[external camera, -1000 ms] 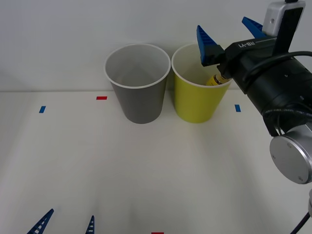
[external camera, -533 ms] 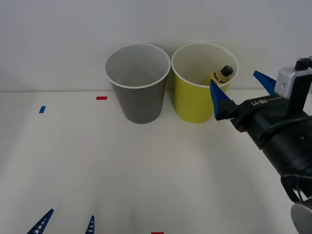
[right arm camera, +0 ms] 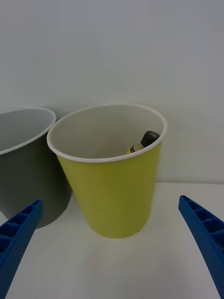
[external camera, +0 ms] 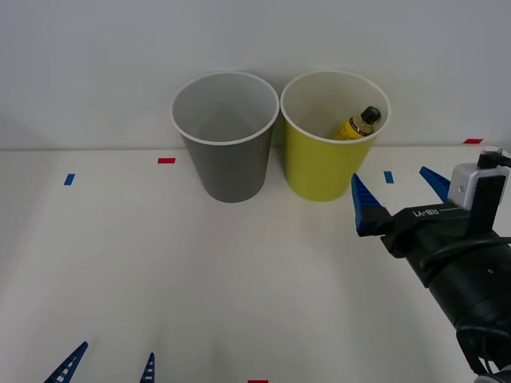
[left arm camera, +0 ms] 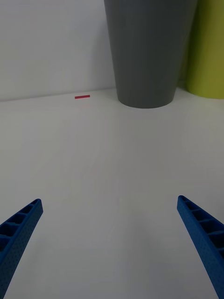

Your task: Put cans in the gray bin and PET bottles in the light green bin.

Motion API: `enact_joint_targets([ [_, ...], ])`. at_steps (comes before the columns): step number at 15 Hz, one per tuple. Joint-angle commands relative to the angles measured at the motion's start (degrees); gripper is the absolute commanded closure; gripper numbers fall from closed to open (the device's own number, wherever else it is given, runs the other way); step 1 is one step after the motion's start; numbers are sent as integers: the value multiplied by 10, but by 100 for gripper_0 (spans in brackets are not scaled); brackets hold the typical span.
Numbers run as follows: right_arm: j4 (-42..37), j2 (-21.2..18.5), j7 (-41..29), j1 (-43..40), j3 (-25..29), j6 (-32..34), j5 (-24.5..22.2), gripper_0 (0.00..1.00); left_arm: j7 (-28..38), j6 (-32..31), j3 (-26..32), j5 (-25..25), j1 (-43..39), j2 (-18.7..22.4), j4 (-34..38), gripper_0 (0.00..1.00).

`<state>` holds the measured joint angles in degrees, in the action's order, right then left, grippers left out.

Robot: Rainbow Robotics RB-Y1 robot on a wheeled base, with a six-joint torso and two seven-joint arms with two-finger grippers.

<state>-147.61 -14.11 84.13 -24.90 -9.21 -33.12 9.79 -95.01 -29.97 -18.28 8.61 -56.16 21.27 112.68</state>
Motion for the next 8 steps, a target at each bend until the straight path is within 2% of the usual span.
enact_joint_targets([
  [1, 24, 13, 4, -3, -24, 34, -58, 0, 0, 0, 0, 0, 0, 0, 0, 0],
  [4, 188, 28, -8, 0, -42, 279, -129, 0, 0, 0, 0, 0, 0, 0, 0, 0],
  [8, 282, 48, -2, -10, -35, 401, -131, 0, 0, 0, 0, 0, 0, 0, 0, 0],
])
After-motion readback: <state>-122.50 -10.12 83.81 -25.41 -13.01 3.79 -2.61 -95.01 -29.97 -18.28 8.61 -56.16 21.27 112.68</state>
